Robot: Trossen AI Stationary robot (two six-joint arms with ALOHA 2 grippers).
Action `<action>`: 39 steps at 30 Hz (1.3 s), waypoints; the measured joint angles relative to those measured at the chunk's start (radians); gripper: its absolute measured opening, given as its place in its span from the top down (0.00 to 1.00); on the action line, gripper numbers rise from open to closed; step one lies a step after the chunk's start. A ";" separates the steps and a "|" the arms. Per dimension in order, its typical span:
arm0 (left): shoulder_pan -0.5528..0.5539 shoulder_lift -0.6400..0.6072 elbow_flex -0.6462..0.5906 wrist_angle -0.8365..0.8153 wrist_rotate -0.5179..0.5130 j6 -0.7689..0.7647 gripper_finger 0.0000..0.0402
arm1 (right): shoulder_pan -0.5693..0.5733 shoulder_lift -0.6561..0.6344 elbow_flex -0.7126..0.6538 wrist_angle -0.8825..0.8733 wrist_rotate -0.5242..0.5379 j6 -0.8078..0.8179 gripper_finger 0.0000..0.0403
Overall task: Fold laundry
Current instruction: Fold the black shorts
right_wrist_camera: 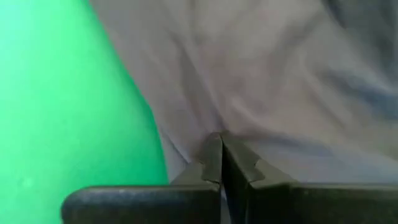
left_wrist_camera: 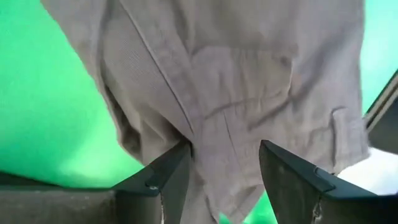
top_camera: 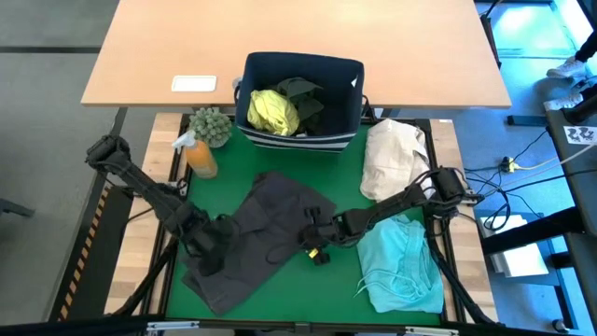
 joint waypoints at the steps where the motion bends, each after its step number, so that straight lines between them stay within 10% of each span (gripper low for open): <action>1: -0.025 0.012 0.000 -0.001 0.001 -0.024 0.55 | 0.000 0.000 0.000 -0.020 0.018 0.001 1.00; 24: -0.203 0.077 -0.001 0.212 -0.162 -0.194 0.55 | -0.214 -0.046 -0.084 -0.236 0.260 -0.005 1.00; 39: -0.212 0.223 -0.001 0.209 -0.305 0.154 0.56 | 0.108 -0.253 -0.083 -0.193 0.265 0.069 1.00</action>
